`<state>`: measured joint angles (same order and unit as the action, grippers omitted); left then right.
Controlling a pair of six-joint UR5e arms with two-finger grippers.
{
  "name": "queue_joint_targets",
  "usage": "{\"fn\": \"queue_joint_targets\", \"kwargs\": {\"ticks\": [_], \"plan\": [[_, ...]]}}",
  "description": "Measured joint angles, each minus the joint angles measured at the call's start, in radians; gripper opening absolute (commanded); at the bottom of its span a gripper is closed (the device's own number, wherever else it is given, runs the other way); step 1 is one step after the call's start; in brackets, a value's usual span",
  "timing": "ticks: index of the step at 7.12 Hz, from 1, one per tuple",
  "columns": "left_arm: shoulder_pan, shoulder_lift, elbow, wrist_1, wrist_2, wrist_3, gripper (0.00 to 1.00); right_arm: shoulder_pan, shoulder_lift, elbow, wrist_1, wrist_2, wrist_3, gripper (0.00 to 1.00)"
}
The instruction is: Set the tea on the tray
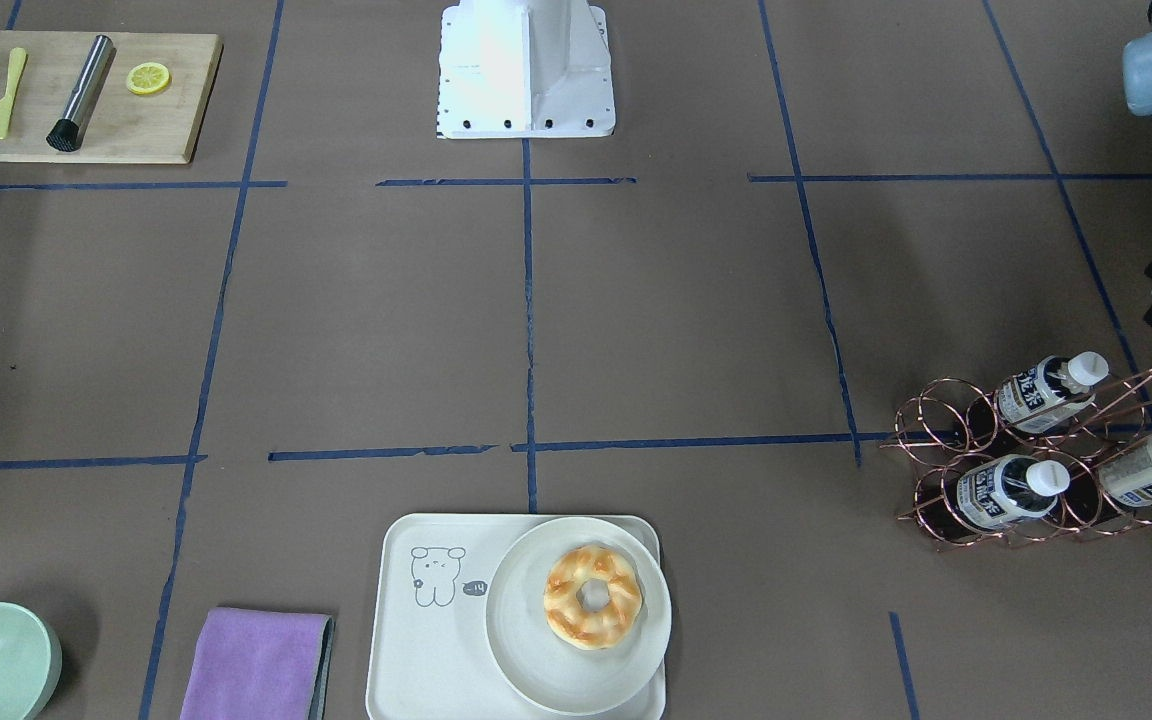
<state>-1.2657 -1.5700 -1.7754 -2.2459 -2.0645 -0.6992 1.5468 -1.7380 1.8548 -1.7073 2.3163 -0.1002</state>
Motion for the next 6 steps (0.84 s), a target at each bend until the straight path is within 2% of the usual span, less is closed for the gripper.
{"fn": "queue_joint_targets", "kwargs": {"ticks": [3, 5, 6], "plan": [[0.189, -0.001, -0.052, -0.051, 0.287, -0.273, 0.84, 0.001, -0.001, 0.002, 0.000, 0.000, 0.000, 1.00], [0.233, -0.002, -0.048, -0.053, 0.363, -0.316, 0.71, 0.001, -0.002, 0.003, 0.001, 0.000, 0.001, 1.00], [0.241, -0.004, -0.041, -0.052, 0.371, -0.319, 0.70, 0.001, -0.002, 0.003, 0.001, 0.000, 0.001, 1.00]]}}
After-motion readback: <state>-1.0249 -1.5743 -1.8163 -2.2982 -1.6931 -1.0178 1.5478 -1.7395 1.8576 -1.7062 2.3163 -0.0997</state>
